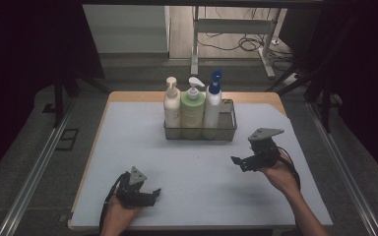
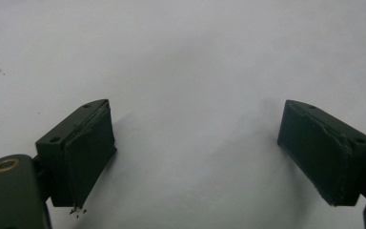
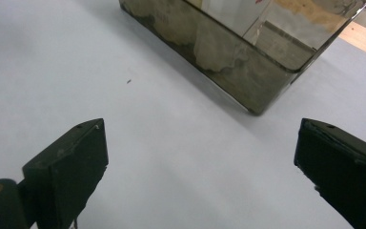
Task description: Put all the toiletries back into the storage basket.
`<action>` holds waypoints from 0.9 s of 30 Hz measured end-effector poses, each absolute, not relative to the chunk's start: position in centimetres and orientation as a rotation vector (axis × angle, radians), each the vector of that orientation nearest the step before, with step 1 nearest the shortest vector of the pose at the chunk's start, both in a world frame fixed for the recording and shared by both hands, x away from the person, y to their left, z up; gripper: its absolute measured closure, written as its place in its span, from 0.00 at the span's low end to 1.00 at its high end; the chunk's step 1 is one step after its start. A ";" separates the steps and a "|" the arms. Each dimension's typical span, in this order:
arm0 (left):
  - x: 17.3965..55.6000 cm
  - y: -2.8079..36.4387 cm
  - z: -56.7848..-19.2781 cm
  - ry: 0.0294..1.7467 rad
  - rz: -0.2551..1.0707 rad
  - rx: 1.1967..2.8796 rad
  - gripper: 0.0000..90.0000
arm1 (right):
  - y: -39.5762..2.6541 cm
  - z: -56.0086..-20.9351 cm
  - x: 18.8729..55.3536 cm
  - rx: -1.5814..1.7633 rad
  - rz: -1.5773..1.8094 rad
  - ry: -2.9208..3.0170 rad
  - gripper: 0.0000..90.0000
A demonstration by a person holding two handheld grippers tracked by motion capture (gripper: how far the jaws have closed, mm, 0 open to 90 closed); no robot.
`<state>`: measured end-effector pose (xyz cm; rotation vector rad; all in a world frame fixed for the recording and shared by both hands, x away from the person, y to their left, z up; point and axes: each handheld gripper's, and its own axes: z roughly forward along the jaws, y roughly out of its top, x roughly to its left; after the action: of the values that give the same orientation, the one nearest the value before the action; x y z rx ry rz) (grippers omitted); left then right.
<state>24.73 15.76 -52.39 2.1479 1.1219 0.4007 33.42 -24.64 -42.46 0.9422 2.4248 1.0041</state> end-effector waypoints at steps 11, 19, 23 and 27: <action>24.7 15.8 -52.4 1.119 0.403 2.150 0.13 | -25.6 -43.6 31.5 0.947 1.020 2.401 0.03; 24.7 15.8 -52.4 1.122 0.402 2.147 0.13 | -25.9 -45.0 30.4 0.956 1.015 2.395 0.01; 24.7 15.8 -52.4 1.122 0.402 2.147 0.13 | -26.0 -45.7 30.0 0.958 1.008 2.404 0.01; 24.7 15.8 -52.4 1.122 0.402 2.147 0.13 | -26.1 -46.5 29.6 0.960 1.002 2.414 0.00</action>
<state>24.72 15.76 -52.40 2.1470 1.1218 0.4020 29.61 -26.05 -46.50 0.9600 2.4143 1.0019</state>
